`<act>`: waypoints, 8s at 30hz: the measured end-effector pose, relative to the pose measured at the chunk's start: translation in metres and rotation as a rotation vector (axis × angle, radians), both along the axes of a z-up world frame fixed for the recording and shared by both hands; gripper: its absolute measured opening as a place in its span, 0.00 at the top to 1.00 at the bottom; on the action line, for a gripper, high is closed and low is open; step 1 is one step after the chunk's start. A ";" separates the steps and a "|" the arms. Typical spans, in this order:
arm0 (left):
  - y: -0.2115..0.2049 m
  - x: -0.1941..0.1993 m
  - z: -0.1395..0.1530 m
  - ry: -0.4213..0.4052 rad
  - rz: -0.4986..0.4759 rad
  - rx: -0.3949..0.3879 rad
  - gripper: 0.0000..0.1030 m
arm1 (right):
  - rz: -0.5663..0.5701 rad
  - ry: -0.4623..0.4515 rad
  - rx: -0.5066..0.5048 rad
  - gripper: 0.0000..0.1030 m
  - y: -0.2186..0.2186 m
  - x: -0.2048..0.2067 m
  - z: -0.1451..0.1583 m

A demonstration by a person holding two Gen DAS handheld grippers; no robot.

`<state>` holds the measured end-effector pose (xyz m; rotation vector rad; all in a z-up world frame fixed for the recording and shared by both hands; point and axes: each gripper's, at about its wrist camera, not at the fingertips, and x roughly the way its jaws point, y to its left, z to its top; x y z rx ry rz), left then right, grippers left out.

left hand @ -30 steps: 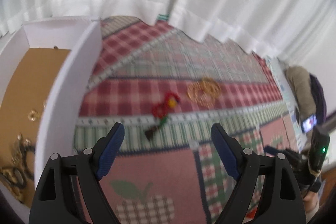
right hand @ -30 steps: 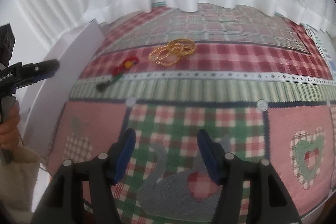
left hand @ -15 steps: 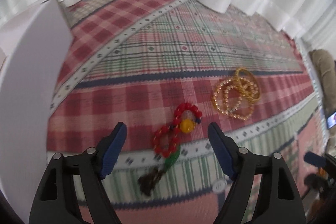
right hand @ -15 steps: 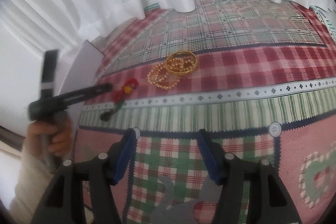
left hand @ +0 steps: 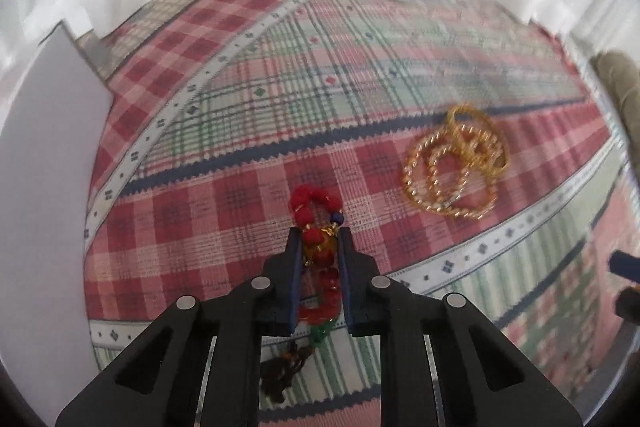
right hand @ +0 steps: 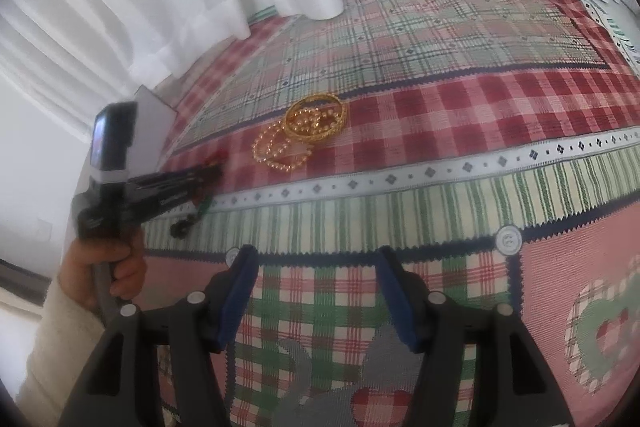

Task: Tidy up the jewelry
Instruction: 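Grasp the red bead bracelet with the left gripper and lift it, then grasp the gold bangle with the right gripper while the left holds the red bracelet, then carry the red bracelet and gold bangle in both grippers over the box, then open both grippers to drop the red bracelet and gold bangle into the box, then withdraw both grippers from the box back over the mat, then grasp the gold bead necklace with the right gripper while the left grasps the dark tassel pendant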

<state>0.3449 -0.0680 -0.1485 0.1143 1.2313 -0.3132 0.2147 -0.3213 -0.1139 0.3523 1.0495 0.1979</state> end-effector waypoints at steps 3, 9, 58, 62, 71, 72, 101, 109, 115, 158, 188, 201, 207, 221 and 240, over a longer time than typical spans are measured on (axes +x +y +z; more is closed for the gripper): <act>0.018 -0.002 0.015 0.007 0.048 -0.081 0.85 | 0.032 -0.033 0.014 0.44 0.006 0.019 0.007; 0.046 -0.013 0.038 0.023 0.115 -0.190 0.85 | 0.158 -0.002 0.003 0.75 0.040 0.095 -0.002; 0.215 -0.167 0.201 -0.156 0.370 -0.438 0.85 | 0.485 -0.172 -0.071 0.93 0.201 0.039 0.110; 0.273 -0.180 0.211 -0.196 0.464 -0.379 0.85 | 0.610 -0.217 -0.046 0.93 0.266 0.027 0.126; 0.368 -0.138 0.153 -0.125 0.635 -0.214 0.85 | 0.808 -0.203 -0.081 0.93 0.403 0.026 0.111; 0.374 -0.133 0.142 -0.104 0.646 -0.209 0.85 | 0.817 -0.196 -0.102 0.93 0.414 0.025 0.105; 0.358 -0.131 0.106 -0.170 0.643 -0.122 0.31 | 0.748 -0.280 -0.213 0.68 0.408 0.005 0.062; 0.272 -0.163 0.142 -0.287 0.467 -0.127 0.23 | 0.689 -0.309 -0.248 0.62 0.328 -0.037 0.062; 0.200 -0.181 0.146 -0.301 0.326 -0.136 0.18 | 0.580 -0.271 -0.287 0.56 0.267 -0.051 0.051; 0.084 -0.168 0.070 -0.143 0.166 -0.035 0.13 | 0.069 -0.008 -0.093 0.53 0.038 -0.070 -0.022; 0.043 -0.055 0.003 -0.126 0.064 0.201 0.13 | -0.023 0.064 -0.113 0.53 0.025 0.100 -0.019; 0.039 -0.057 0.006 -0.157 0.030 0.204 0.13 | -0.029 0.073 -0.144 0.53 0.028 0.113 -0.020; 0.039 -0.050 -0.002 -0.139 0.019 0.197 0.13 | -0.059 0.112 -0.093 0.53 0.017 0.126 -0.030; 0.034 -0.039 -0.011 -0.066 -0.014 0.080 0.92 | -0.002 0.081 -0.282 0.67 0.065 0.163 -0.047; 0.126 -0.108 0.165 -0.166 0.198 -0.301 0.94 | 0.170 -0.266 -0.211 0.93 0.106 0.077 0.117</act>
